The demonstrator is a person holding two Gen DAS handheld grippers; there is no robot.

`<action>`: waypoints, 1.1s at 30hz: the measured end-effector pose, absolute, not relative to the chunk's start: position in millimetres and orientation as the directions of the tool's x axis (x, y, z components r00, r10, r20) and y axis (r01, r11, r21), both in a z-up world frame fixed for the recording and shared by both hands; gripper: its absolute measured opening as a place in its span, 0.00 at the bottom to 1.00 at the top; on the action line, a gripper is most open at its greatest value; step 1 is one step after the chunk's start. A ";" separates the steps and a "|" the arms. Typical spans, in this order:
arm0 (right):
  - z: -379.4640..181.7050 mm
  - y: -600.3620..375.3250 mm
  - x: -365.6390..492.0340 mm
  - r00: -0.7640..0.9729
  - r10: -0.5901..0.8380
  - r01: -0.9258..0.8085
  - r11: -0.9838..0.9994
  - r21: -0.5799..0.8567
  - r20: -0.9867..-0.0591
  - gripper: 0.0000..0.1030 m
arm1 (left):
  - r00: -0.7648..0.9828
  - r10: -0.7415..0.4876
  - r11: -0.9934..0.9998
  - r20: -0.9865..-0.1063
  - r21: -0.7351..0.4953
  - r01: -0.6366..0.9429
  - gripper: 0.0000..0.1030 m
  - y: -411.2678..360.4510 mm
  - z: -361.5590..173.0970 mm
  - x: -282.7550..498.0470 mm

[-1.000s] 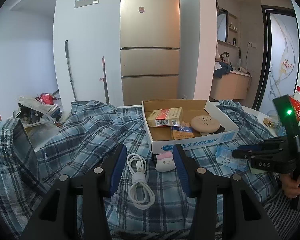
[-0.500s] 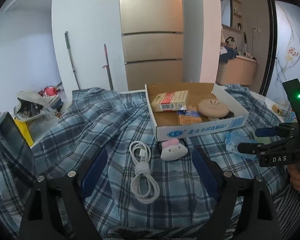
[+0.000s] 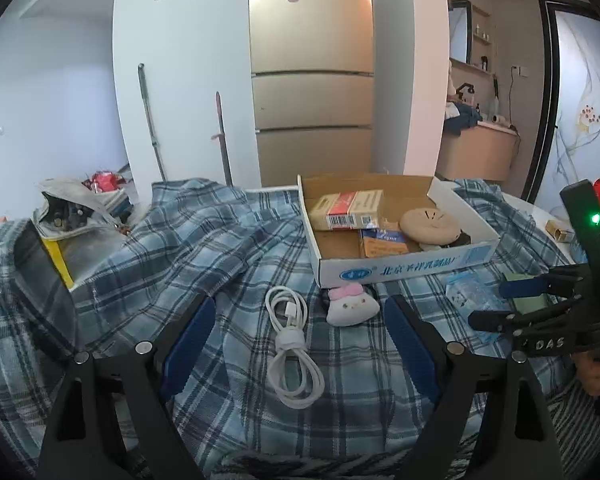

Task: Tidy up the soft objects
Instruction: 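Grasp the white cable coil with the left gripper while the right grasps the light-blue pack, then lift the cable coil and light-blue pack and carry them over the box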

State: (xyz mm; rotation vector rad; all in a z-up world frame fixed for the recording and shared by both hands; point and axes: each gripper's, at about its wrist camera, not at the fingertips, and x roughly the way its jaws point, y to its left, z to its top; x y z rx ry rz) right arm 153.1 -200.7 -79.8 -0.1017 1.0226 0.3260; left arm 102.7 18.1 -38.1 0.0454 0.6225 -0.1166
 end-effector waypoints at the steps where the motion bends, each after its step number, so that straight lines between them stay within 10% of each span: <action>1: -81.0 -198.2 153.8 0.475 0.211 -0.316 0.947 0.058 -0.854 0.62 | 0.803 -0.090 0.993 -0.590 0.007 0.116 0.86 18.7 -38.8 104.1; 7: -85.2 -193.6 155.9 0.472 0.177 -0.316 0.948 0.021 -0.864 0.38 | 0.771 -0.102 0.993 -0.629 -0.021 0.114 0.83 22.2 -44.7 111.7; 13: -67.3 -197.7 145.4 0.558 0.201 -0.315 0.949 0.018 -0.805 0.37 | 0.764 -0.118 0.992 -0.634 -0.048 0.114 0.56 26.6 -46.2 112.4; 17: -49.0 -197.4 131.3 0.644 0.250 -0.337 0.941 0.025 -0.723 0.37 | 0.756 -0.130 0.991 -0.642 -0.086 0.098 0.22 34.5 -47.1 115.2; 33: -46.9 -193.7 127.7 0.648 0.288 -0.369 0.929 0.041 -0.705 0.37 | 0.640 -0.152 0.988 -0.753 -0.130 0.082 0.22 38.1 -46.7 148.8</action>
